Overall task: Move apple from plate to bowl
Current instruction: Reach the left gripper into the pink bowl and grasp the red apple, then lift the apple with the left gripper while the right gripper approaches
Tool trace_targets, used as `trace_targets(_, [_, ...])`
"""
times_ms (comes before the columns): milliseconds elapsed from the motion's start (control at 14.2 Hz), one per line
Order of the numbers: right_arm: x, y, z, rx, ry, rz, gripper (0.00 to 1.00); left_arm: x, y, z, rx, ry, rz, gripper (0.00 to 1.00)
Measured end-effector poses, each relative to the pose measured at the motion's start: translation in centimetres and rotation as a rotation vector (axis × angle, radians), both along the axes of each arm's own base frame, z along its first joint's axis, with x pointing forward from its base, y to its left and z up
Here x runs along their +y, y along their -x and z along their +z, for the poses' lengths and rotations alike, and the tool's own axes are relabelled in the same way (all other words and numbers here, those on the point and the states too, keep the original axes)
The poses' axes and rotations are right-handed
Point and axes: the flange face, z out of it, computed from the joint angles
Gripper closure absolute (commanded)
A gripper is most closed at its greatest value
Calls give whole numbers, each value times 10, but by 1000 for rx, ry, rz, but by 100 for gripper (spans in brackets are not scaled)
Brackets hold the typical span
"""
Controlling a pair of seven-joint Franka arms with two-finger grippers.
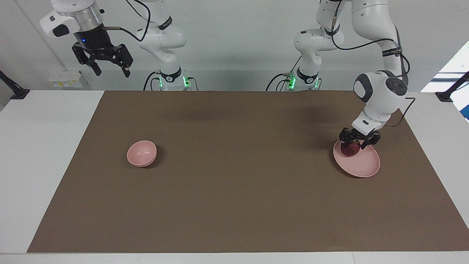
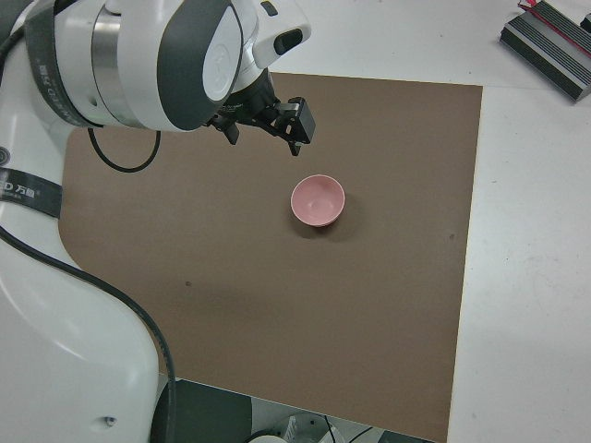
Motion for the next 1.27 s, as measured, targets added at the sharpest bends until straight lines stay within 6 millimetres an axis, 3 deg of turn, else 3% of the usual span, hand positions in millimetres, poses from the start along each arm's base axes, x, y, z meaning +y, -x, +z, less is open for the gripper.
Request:
trace_targets(71, [0, 0, 0, 0, 0, 0, 0, 0, 0, 0, 0, 0, -1, 100])
trace_targets(353, [0, 0, 0, 0, 0, 0, 0, -3, -8, 12, -27, -2, -13, 100])
trace_targets(636, [0, 2, 4, -7, -1, 0, 0, -12, -19, 43, -3, 10, -27, 100])
trace_targets(989, [3, 11, 5, 12, -15, 39, 0, -47, -26, 93, 26, 245, 39, 100])
trace_targets(1271, [8, 10, -10, 42, -71, 45, 0, -99, -21, 105, 71, 433, 70, 100])
